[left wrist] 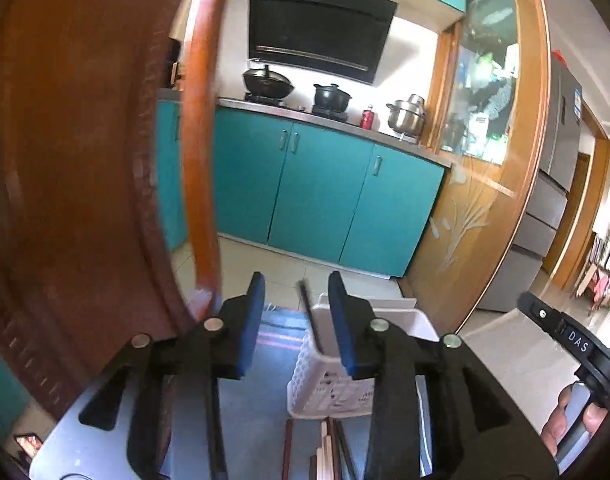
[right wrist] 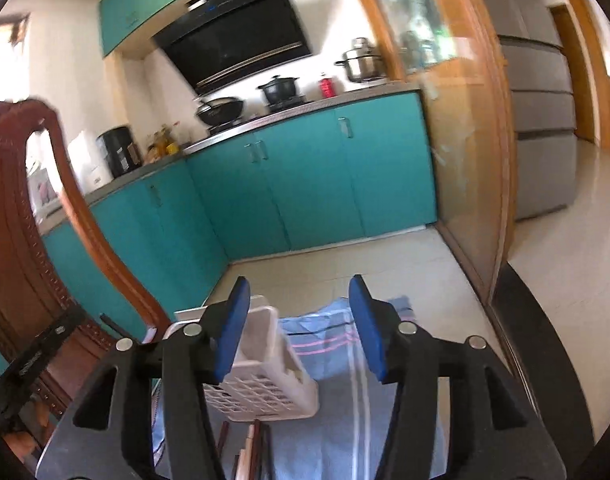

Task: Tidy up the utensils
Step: 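Lift both held chopsticks into the white holder and open both tools, then close right tool on black chopstick while left tool moves to red-brown chopstick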

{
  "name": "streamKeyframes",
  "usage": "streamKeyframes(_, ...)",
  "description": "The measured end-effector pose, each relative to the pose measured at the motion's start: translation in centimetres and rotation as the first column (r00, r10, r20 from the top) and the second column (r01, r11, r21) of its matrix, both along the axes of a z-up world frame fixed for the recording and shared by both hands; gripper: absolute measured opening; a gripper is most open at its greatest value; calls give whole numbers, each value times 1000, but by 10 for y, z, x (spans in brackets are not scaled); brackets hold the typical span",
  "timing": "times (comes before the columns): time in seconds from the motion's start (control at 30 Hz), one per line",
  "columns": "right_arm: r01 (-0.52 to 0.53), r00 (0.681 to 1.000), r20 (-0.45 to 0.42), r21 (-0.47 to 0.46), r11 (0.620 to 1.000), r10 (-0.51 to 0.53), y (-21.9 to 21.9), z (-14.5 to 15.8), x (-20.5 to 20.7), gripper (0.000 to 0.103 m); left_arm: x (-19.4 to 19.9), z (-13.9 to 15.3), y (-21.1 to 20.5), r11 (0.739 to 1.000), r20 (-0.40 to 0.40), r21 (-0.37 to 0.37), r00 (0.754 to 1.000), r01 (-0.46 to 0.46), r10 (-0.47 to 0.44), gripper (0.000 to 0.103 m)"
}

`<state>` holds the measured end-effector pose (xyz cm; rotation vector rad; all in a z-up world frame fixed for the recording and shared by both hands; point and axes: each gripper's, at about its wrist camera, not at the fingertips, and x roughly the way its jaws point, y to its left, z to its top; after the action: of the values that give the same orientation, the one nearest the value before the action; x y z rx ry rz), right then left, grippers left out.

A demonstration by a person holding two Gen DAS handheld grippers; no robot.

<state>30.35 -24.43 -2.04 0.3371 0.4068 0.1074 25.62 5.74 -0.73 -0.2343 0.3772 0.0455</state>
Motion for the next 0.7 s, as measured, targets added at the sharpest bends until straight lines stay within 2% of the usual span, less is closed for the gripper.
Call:
streamKeyframes(0.1, 97, 993, -67, 10, 995, -96, -16, -22, -7, 51, -5, -11, 10, 998, -47, -2, 997, -61, 61, 36)
streamKeyframes(0.17, 105, 976, -187, -28, 994, -108, -17, -43, -2, 51, 2, -26, 17, 995, -130, 20, 986, -102, 104, 36)
streamKeyframes(0.23, -11, 944, -329, -63, 998, -10, -6, -72, 6, 51, 11, -43, 24, 995, -222, 7, 970, -100, 99, 36)
streamKeyframes(0.3, -135, 900, -430, -117, 984, 72, 17, -97, 8, 51, 19, -63, 30, 995, -327, -5, 940, -99, 92, 36)
streamKeyframes(0.37, -282, 851, -494, -143, 949, 179, 50, -117, 6, 51, 29, -86, 26, 998, -439, 19, 896, -63, 65, 36)
streamKeyframes(0.43, -388, 809, -530, -157, 908, 254, 77, -130, 1, 51, 37, -99, 19, 999, -499, 37, 865, -24, 39, 36)
streamKeyframes(0.5, -450, 784, -553, -191, 872, 283, 102, -139, -2, 51, 41, -109, 10, 999, -532, 46, 847, 16, 11, 38)
streamKeyframes(0.57, -479, 765, -581, -224, 849, 279, 119, -150, -3, 50, 43, -112, 1, 997, -539, 63, 842, 38, 2, 51)
streamKeyframes(0.67, -482, 749, -622, -277, 831, 228, 131, -169, -2, 39, 45, -114, -8, 995, -541, 77, 841, 64, -12, 52)
streamKeyframes(0.7, -480, 754, -614, -275, 833, 232, 131, -170, -2, 38, 44, -114, -9, 994, -545, 81, 838, 69, -14, 52)
